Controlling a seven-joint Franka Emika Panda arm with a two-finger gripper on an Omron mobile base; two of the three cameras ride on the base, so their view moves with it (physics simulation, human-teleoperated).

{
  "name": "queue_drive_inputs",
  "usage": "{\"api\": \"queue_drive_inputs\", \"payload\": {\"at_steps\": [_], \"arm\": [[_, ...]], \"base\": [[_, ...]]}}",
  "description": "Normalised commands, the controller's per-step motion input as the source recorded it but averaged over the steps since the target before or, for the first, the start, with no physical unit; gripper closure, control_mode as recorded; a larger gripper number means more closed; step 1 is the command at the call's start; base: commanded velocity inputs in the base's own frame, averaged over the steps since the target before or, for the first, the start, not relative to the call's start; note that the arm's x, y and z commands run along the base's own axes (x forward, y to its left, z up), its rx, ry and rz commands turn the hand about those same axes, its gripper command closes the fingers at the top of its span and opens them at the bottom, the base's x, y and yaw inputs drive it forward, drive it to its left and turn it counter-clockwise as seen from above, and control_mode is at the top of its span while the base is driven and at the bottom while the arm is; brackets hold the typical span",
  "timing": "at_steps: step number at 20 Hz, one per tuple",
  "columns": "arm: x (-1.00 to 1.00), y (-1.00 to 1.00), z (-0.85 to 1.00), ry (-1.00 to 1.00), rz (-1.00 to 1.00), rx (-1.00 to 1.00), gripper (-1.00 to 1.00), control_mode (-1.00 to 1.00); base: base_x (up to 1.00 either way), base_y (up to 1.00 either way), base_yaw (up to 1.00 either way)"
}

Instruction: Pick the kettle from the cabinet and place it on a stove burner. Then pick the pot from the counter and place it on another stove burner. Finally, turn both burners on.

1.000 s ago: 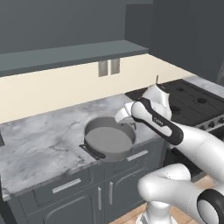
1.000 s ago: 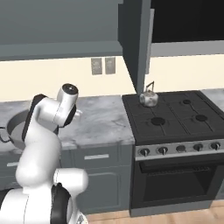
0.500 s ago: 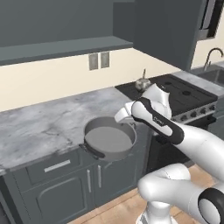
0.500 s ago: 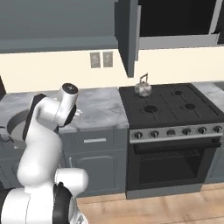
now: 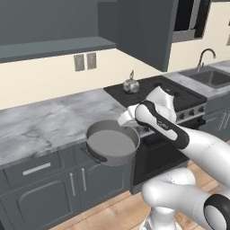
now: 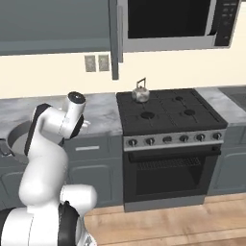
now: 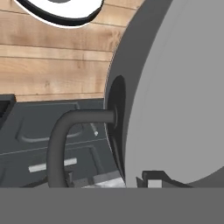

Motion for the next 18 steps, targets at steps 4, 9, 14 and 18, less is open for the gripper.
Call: {"api": "queue_drive_inputs", "payload": {"at_steps": [4,9,14,18], "arm": [[0.0,0.0,0.0,0.0,0.0,0.0,1.0,1.0],[0.0,0.0,0.0,0.0,0.0,0.0,1.0,1.0],[0.0,0.0,0.0,0.0,0.0,0.0,1.0,1.0],[0.0,0.0,0.0,0.0,0.0,0.0,1.0,1.0]], "base": [[0.03,-0.59,0.0],[0.01,-0.64,0.0],[0.03,-0.65,0.0],[0.09,-0.64,0.0]]}}
